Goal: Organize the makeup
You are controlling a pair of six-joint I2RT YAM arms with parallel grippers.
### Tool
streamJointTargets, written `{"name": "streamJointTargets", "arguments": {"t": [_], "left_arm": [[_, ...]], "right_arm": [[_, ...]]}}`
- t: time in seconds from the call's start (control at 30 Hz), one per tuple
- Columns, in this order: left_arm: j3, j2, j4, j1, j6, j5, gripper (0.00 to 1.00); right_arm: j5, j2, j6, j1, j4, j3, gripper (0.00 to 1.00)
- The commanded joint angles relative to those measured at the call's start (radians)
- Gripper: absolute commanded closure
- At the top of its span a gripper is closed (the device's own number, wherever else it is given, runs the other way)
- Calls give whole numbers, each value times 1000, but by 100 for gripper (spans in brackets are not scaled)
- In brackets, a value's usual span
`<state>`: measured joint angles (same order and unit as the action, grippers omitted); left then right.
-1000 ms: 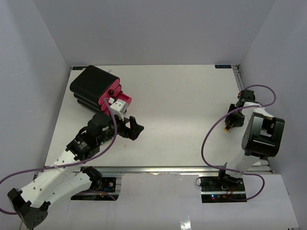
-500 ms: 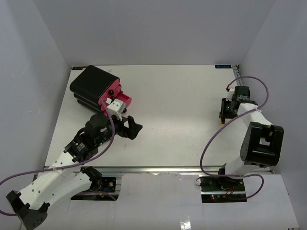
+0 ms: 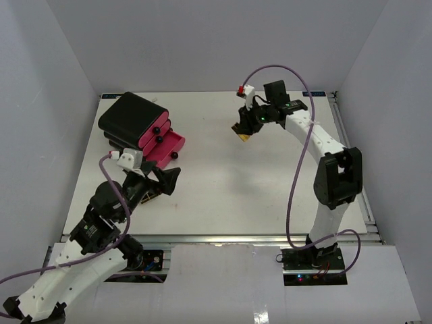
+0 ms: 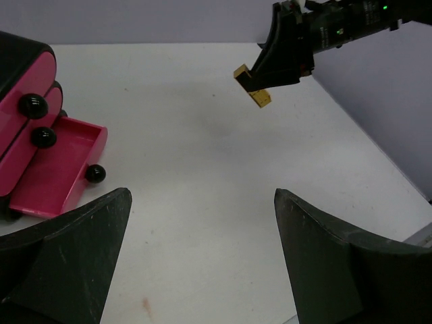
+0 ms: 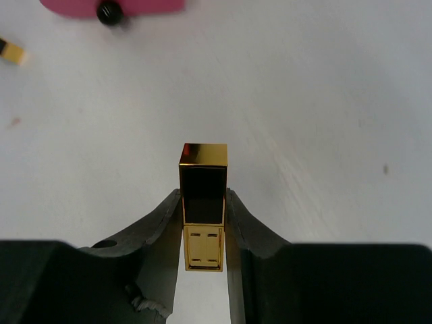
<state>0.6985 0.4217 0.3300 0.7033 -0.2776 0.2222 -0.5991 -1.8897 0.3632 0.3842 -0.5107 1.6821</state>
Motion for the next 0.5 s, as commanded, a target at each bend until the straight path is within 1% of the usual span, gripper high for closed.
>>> {"name": "streamJointTargets", "arguments": {"t": [0.0,0.1,0.17,0.23,0.33,0.47], "left_arm": [[-23,-81,-46,-4,5,108,2],[-33,-137,-57,-4,10,145,2],[-41,-178,-62,-4,17,172,2],[-47,-205,-67,-4,20,187,2],[-55,-244,-78,-4,26,197,2],[-61,-291,-86,-4,35,216,2]], "right_arm": [[-84,-182,121,177,-125,317,83],[20,-254,296,286,-151,423,82],[70,-297,354,326,-128,453,82],[154,-320,428,373,-99,481,82],[276,-333,576,420,-30,454,83],[427,-336,692,470,117,386,83]]}}
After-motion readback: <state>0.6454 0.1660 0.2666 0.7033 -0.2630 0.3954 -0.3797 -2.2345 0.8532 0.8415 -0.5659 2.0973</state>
